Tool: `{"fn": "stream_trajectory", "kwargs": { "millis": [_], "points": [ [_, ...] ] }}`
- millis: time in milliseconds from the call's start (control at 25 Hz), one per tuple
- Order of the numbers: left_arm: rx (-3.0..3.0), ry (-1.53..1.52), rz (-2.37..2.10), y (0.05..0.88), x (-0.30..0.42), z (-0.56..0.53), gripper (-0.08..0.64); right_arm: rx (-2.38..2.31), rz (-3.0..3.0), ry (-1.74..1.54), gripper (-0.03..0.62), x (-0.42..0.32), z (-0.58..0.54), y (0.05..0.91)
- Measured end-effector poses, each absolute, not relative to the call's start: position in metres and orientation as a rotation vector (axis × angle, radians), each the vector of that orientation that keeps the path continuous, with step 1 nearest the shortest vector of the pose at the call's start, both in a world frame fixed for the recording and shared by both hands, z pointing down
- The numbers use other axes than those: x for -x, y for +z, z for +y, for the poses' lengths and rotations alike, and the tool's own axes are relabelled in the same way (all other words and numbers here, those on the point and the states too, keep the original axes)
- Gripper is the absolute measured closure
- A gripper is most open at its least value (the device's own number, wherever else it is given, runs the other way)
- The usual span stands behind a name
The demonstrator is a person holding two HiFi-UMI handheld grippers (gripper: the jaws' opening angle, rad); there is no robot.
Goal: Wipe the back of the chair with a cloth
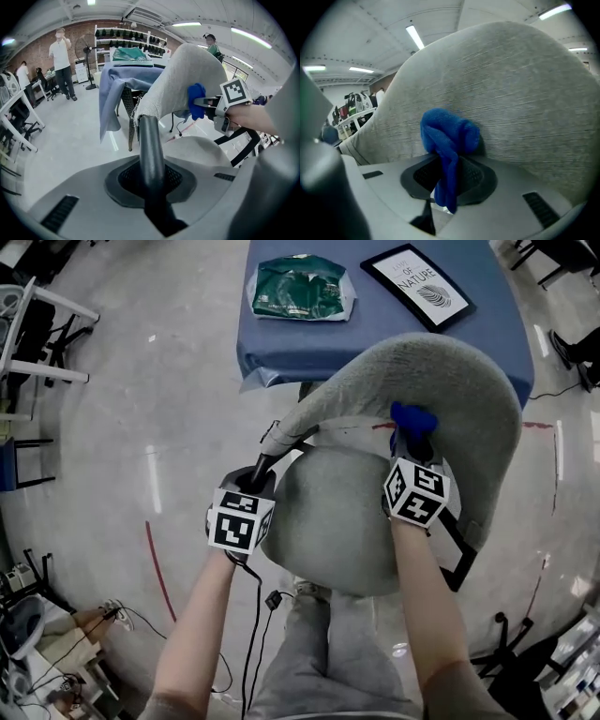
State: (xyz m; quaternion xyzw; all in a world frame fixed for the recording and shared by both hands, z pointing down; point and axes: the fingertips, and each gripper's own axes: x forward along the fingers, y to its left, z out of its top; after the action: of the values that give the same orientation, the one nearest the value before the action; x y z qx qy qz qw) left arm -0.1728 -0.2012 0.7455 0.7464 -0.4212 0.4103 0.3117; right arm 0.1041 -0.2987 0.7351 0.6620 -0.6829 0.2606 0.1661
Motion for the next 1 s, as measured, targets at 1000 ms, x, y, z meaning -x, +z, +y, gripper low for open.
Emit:
{"fn": "stream_trajectory", "kwargs": {
  "millis": [1000],
  "points": [
    [-1.980, 1.106, -1.125, 0.746, 0.178, -0.202, 0.502, -1.911, -2.024, 0.731, 0.497, -0.103, -0.303, 0.720]
  ]
}}
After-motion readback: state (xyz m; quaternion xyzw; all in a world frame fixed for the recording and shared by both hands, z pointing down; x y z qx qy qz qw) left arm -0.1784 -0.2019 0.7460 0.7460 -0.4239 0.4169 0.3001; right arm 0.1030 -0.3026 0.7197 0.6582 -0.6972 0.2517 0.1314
